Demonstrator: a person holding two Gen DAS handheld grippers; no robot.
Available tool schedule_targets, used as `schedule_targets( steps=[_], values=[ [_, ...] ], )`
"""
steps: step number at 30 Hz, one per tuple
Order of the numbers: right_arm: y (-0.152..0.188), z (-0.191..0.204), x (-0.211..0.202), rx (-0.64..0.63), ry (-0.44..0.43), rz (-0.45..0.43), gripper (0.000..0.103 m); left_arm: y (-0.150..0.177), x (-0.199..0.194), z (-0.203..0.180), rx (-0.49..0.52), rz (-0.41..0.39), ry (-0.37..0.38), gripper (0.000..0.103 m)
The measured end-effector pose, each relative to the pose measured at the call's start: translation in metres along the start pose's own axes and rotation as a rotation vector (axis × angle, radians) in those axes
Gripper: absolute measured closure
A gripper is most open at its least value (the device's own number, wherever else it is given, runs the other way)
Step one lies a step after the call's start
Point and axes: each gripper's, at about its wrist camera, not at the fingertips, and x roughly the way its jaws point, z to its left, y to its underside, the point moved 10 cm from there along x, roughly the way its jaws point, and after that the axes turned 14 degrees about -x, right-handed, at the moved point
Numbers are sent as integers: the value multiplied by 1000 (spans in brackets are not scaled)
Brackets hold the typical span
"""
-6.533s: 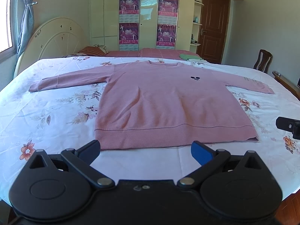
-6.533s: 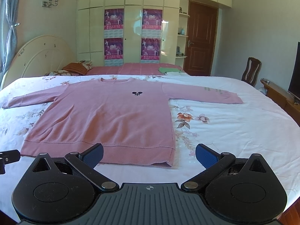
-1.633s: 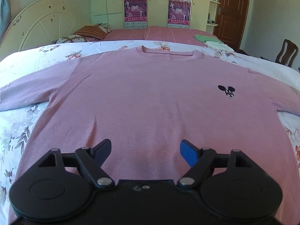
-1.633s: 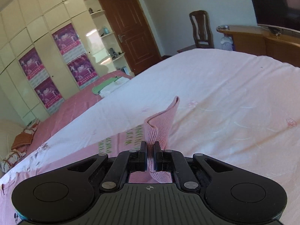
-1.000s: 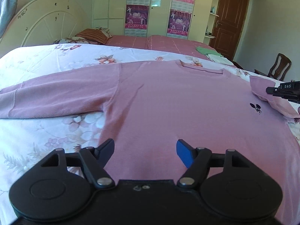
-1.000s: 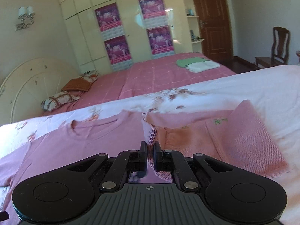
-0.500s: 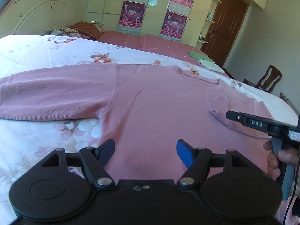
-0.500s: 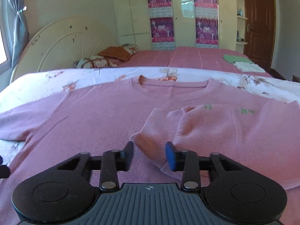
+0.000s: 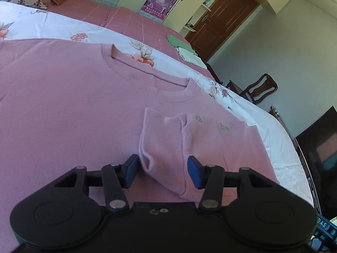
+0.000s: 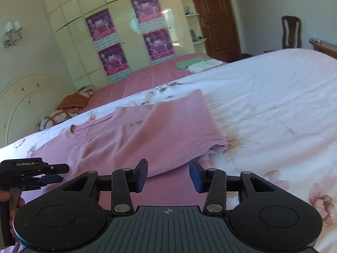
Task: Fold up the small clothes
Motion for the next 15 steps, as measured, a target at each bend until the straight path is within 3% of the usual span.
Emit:
schedule_targets(
  steps=[1, 6, 8, 9, 11, 15],
  values=[
    [0, -11, -3, 42, 7, -3, 59, -1, 3, -6, 22, -1, 2, 99],
    [2, -53, -3, 222, 15, -5, 59, -27, -58, -37, 159, -285, 43, 97],
    [1, -61, -3, 292, -27, -17, 59, -34, -77, -30, 199, -374, -6, 97],
    [1, -63, -1, 323, -47, -22, 58, -33, -75, -20, 207, -370, -34, 97],
    [1, -67, 2, 419, -119, -28, 58, -29, -54, 4, 170, -275, -92, 97],
    [3, -69, 11, 582, -232, -20, 58, -25, -46, 19, 135, -257, -96, 97]
  ],
)
